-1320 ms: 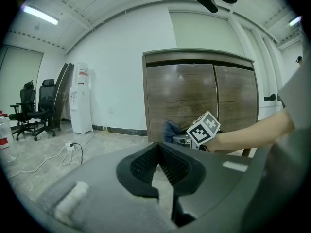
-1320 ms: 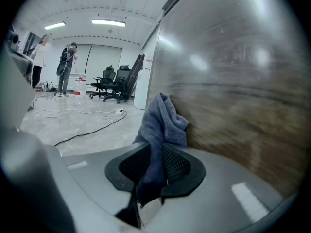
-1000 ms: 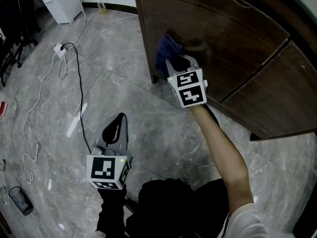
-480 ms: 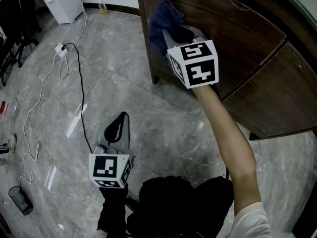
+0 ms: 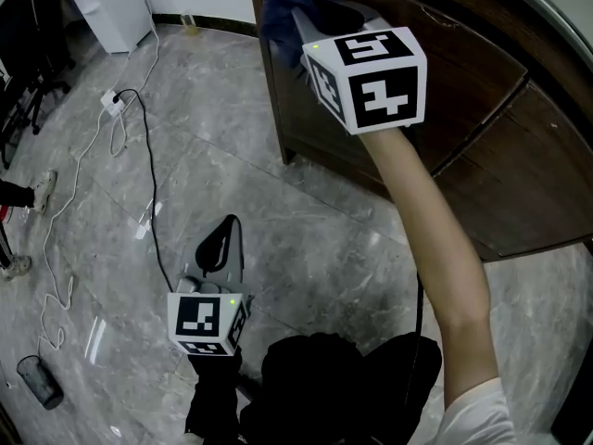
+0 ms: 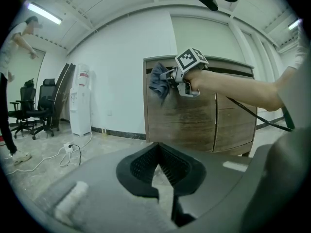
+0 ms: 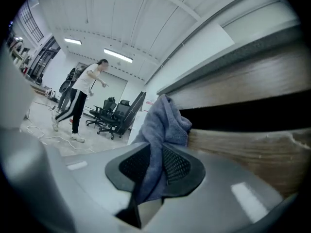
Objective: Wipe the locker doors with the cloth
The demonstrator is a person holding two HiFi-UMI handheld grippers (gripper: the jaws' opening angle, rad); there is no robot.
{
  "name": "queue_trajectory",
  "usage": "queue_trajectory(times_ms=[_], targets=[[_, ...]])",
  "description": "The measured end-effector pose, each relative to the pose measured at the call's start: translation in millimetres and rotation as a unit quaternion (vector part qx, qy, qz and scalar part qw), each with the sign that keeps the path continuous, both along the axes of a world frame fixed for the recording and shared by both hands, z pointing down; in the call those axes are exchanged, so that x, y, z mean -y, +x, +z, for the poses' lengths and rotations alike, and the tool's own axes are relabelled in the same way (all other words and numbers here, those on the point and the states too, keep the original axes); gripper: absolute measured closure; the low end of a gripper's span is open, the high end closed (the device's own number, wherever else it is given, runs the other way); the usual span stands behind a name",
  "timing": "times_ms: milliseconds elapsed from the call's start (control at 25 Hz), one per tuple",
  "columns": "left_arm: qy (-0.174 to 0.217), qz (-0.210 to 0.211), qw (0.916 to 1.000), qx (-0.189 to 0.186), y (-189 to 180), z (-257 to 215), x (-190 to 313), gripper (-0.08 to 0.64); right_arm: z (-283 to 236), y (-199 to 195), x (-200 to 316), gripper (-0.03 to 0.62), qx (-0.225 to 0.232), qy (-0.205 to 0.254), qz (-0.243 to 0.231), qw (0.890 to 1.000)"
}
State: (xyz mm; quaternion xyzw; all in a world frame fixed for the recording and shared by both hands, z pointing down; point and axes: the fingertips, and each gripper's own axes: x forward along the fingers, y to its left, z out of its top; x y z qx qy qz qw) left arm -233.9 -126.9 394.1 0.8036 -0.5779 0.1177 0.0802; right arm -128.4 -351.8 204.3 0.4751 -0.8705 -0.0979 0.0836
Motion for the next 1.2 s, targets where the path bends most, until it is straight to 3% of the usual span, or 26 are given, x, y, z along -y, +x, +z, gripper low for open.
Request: queue_trajectory(times_ms=[200, 360, 1200], targets=[[-0.002, -0.001, 1.0, -0.002, -2.0, 1.7, -0.3, 0.56, -18.3, -5.2, 1.8, 0.512, 0.005, 0.013, 0.004, 1.0], [-0.004, -0.003, 1.0, -0.004, -4.6, 5.1, 0.0, 0.56, 0.4, -7.3, 2.3, 0.512, -0.001, 0.006, 0.008, 1.0], [-0.026, -0.022, 0.9994, -0.003, -26.6, 30.9, 1.9, 0.56, 244.6, -45.0, 12.0, 0.514, -0.06, -0.149, 0.008, 0.987]])
